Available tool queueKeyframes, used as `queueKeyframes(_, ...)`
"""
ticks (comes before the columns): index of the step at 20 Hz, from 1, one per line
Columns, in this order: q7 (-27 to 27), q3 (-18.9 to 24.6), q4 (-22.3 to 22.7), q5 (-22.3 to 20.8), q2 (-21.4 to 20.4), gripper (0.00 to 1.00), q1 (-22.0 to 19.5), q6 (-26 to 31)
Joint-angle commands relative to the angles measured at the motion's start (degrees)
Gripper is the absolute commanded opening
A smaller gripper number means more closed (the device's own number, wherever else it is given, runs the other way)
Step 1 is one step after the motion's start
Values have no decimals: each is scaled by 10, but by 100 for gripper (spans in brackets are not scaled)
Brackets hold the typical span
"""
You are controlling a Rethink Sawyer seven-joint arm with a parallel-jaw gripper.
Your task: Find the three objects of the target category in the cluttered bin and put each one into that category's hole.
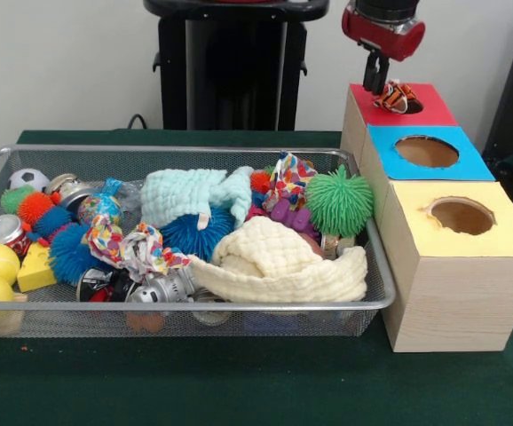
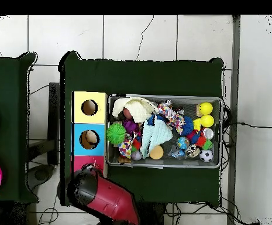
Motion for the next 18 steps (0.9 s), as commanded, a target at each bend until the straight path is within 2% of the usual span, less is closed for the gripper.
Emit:
queueKeyframes(1, 180, 30, -9, 26, 13, 0, 29, 51)
queueKeyframes(6, 167, 47, 6, 46, 12, 0, 23, 36)
queueKeyframes(10, 130, 85, 24, 65, 28, 0, -10, -10)
queueKeyframes(15, 125, 82, 20, 57, 25, 0, -10, -14)
queueKeyframes(18, 101, 129, 35, 71, 42, 0, -45, -69)
